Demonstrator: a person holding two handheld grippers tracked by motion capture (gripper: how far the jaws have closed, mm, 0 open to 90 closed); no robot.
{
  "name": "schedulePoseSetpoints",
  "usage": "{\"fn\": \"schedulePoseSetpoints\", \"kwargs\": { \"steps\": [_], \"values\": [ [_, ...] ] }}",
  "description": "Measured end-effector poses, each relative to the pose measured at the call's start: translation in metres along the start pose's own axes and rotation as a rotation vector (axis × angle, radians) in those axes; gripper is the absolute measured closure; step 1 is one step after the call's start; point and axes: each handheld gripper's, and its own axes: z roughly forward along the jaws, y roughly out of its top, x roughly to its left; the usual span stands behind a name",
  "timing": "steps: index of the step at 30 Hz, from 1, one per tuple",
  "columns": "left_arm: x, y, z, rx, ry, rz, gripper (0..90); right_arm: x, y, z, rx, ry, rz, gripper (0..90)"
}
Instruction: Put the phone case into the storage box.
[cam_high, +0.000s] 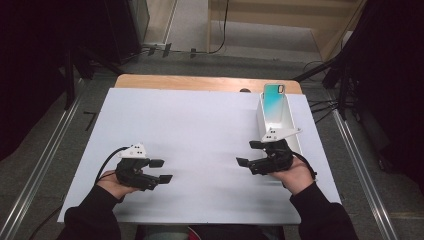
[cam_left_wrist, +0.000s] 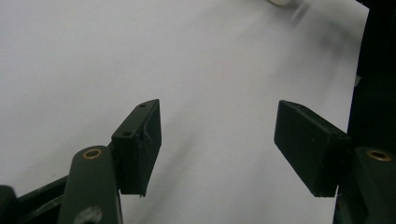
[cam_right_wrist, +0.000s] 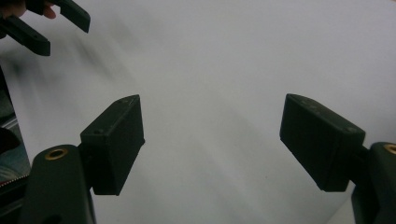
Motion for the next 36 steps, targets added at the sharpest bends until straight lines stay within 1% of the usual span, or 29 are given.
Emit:
{"fn": "schedulePoseSetpoints", "kwargs": {
  "steps": [3, 6, 10, 14, 18, 22, 24, 25, 29, 32, 36],
  "values": [
    [0.0, 0.0, 0.0, 0.0, -0.002, -0.001, 31.4, 0.001, -0.004, 0.0, 0.003, 0.004, -0.01, 20.5],
    [0.0, 0.0, 0.0, 0.0, -0.006, -0.001, 31.4, 0.004, -0.009, 0.001, 0.014, 0.011, -0.007, 20.5],
    [0.0, 0.0, -0.001, -0.003, -0.007, -0.002, 31.4, 0.005, -0.014, 0.001, 0.009, 0.011, -0.019, 20.6],
    [-0.001, 0.0, -0.001, -0.008, -0.005, -0.005, 31.4, 0.004, -0.02, 0.0, 0.009, 0.011, -0.009, 20.5],
    [-0.001, 0.0, -0.001, -0.008, -0.006, -0.004, 31.4, 0.005, -0.026, -0.001, 0.003, 0.014, -0.017, 20.5],
    [-0.001, 0.0, -0.001, -0.007, -0.008, -0.003, 31.4, 0.007, -0.032, -0.002, 0.016, 0.014, -0.015, 20.5],
    [-0.001, 0.0, -0.001, -0.007, -0.008, -0.003, 31.4, 0.008, -0.035, -0.003, 0.023, 0.021, -0.013, 20.5],
    [-0.001, 0.0, -0.001, -0.007, -0.008, -0.003, 31.4, 0.008, -0.036, -0.003, 0.021, 0.016, -0.016, 20.6],
    [-0.001, 0.0, -0.001, -0.007, -0.008, 0.001, 31.4, 0.011, -0.041, -0.005, 0.028, 0.023, -0.004, 20.5],
    [-0.001, 0.0, -0.002, -0.011, -0.007, -0.003, 31.4, 0.012, -0.044, -0.005, 0.021, 0.02, -0.029, 20.6],
    [-0.001, 0.0, -0.002, -0.009, -0.012, 0.0, 31.4, 0.014, -0.048, -0.005, 0.017, 0.025, -0.037, 20.6]
  ]
}}
